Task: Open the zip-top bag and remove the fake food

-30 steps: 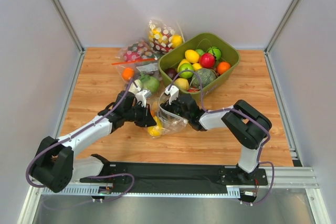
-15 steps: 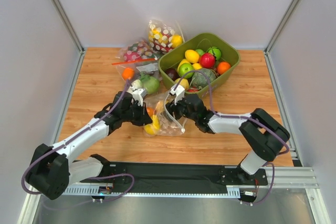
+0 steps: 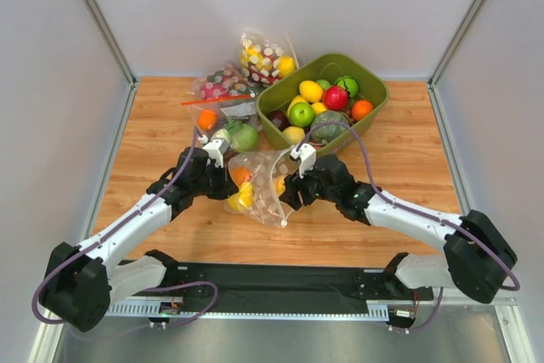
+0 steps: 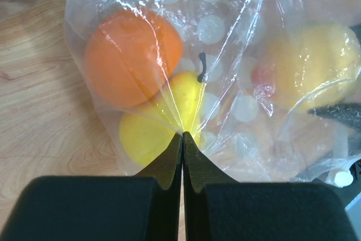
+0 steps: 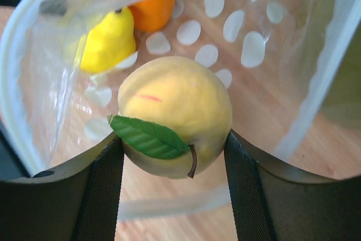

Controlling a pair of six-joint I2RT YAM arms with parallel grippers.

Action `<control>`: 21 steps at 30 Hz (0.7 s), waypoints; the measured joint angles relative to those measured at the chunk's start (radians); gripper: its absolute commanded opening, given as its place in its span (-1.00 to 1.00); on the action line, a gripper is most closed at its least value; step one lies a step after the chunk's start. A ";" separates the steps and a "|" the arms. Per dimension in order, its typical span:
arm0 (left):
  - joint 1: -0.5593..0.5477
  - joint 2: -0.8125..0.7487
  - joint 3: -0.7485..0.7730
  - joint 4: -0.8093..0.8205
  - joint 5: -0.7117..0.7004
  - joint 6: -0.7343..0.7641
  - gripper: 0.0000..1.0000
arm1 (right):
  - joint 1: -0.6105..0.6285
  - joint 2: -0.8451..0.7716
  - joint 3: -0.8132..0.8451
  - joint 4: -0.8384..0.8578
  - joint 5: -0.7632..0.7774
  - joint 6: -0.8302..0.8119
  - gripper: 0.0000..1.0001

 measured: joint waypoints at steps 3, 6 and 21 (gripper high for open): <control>0.006 0.000 0.001 -0.001 -0.005 -0.001 -1.00 | 0.000 -0.088 0.000 -0.119 -0.026 0.000 -0.59; 0.018 0.000 0.002 -0.002 -0.008 -0.001 -1.00 | 0.000 -0.190 0.004 -0.222 -0.059 0.000 -0.59; 0.047 0.000 0.002 -0.007 -0.011 0.002 -1.00 | 0.000 -0.357 0.218 -0.603 -0.046 -0.009 -0.55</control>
